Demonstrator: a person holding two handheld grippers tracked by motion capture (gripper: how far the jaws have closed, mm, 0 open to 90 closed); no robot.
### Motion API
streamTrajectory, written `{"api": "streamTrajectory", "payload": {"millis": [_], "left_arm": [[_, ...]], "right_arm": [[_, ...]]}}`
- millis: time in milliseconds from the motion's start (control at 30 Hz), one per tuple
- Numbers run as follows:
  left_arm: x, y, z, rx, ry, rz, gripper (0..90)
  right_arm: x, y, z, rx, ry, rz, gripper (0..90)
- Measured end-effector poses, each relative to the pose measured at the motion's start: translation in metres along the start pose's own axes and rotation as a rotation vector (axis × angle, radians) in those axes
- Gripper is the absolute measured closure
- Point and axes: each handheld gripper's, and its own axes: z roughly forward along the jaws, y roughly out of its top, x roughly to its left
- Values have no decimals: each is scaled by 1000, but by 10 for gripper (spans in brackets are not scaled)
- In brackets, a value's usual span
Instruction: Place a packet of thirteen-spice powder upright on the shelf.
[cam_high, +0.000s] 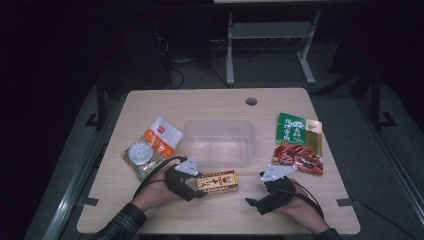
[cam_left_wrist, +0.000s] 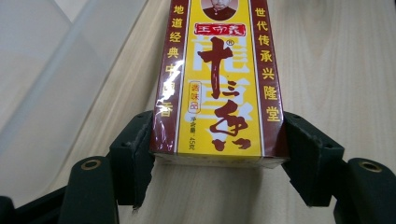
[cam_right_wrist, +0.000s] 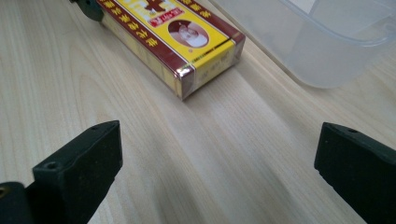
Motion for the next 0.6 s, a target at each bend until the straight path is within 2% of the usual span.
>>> {"api": "streamTrajectory", "payload": {"millis": [367,467,600], "left_arm": [[-1,8,-19,-28,-25,0,325],[2,14,-25,-14,-47,28,324],[9,22,-31,3,-48,43,324]], "right_arm": [[0,0,0,-2,11,-8,5],[0,0,0,-5,16,-9,6],[1,0,0,-5,19,-19,6]]}}
